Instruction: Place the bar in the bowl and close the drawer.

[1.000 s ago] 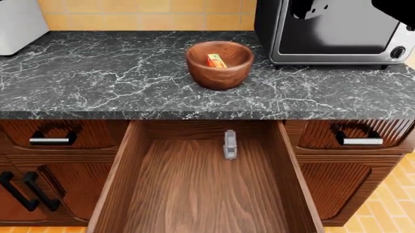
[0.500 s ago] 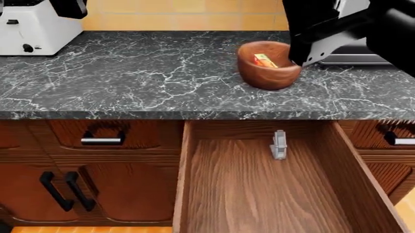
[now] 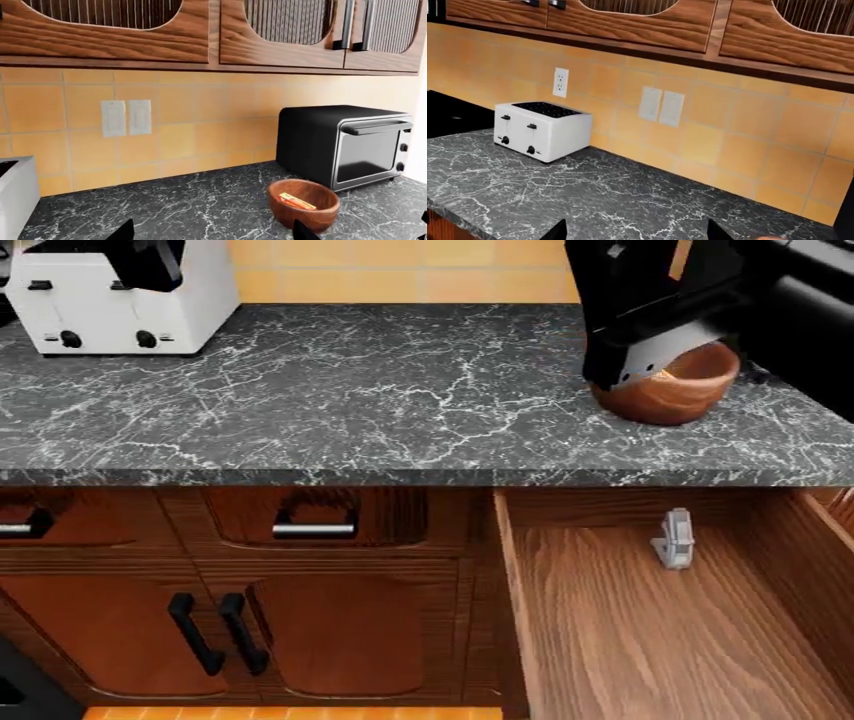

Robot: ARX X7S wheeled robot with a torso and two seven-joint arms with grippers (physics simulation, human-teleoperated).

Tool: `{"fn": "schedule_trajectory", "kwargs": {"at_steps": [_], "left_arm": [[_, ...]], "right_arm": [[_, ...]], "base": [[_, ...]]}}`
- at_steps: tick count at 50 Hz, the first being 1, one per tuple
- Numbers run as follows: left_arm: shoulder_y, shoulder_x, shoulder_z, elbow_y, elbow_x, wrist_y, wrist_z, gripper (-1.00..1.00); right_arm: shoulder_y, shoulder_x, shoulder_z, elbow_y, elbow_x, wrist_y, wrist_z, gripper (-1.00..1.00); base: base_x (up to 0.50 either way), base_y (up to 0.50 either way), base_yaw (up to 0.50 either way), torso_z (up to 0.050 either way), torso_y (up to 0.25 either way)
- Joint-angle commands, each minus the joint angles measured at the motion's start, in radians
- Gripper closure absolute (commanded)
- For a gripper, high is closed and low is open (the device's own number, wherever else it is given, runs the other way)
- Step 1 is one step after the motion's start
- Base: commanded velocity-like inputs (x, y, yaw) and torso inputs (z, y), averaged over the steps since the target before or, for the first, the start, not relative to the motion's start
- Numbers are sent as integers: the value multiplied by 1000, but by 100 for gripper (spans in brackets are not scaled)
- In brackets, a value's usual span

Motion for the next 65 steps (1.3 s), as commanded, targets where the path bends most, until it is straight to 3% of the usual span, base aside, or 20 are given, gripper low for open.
{"fn": "schedule_trajectory", "kwargs": {"at_steps": [1,33,46,65], "left_arm": [[9,-10,8,9,-6,13,5,-100],[27,-25,37,26,-13,43,20,-100],[28,-29,46,27,-10,53,29,-100],[24,-40,63,34,-6,66,34,-100]], "right_arm": [[-7,-1,-7,-4,0,-6,-1,-100],[-25,12,-19,-13,2,-20,-4,-100],[-37,20,-9,-9,3,-44,7,-100],[-10,24,-41,-18,-17,-25,5,-100]], "base": [[-1,500,0,0,0],[-1,500,0,0,0],[29,8,0,0,0],[500,1,0,0,0]]}}
